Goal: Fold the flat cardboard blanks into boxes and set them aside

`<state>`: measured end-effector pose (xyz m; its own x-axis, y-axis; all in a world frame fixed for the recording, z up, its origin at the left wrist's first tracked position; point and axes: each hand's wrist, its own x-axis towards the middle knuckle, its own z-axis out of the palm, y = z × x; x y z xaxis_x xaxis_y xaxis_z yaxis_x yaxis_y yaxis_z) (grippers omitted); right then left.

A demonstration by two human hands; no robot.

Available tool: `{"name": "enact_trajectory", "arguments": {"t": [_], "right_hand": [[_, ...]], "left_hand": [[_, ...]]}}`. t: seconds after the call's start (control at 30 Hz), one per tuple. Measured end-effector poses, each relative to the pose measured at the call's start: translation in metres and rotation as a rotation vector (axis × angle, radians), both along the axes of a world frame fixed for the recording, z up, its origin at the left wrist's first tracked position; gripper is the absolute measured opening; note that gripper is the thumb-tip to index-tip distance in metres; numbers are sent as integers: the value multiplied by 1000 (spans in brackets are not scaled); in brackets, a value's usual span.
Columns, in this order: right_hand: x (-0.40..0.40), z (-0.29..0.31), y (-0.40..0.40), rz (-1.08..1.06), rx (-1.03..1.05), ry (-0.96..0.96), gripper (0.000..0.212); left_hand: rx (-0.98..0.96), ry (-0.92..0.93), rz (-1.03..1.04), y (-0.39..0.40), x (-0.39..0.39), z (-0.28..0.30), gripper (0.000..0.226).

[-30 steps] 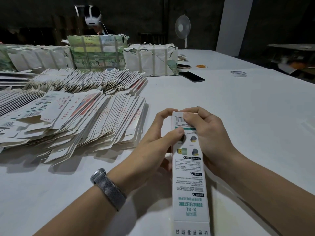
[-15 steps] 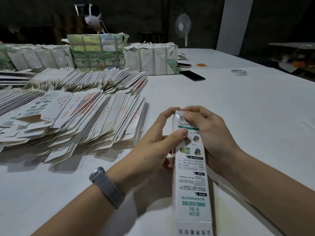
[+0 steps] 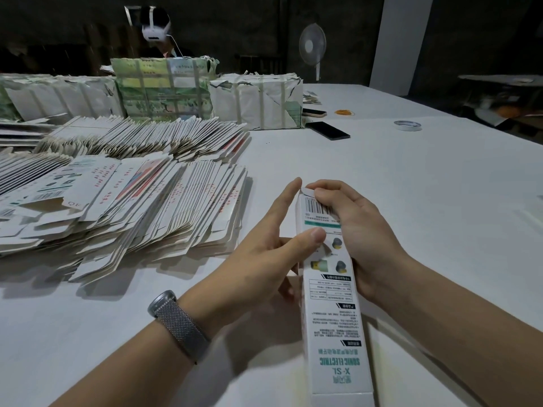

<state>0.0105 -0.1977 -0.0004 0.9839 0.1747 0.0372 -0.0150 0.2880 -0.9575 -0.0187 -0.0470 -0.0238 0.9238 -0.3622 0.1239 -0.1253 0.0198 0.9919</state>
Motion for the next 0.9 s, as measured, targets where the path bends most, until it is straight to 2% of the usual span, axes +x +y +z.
{"name": "enact_trajectory", "arguments": {"t": [0.33, 0.5, 0.7, 0.9], "right_hand": [[0, 1, -2, 48, 17, 15, 25], [4, 2, -4, 30, -46, -62, 30], [3, -1, -2, 10, -64, -60, 25], [-1, -3, 0, 41, 8, -37, 24]], "left_hand": [[-35, 39, -6, 3, -3, 7, 84], [-79, 32, -37, 7, 0, 5, 83], [-76, 34, -50, 10, 3, 2, 61], [-140, -1, -25, 7, 5, -1, 50]]}}
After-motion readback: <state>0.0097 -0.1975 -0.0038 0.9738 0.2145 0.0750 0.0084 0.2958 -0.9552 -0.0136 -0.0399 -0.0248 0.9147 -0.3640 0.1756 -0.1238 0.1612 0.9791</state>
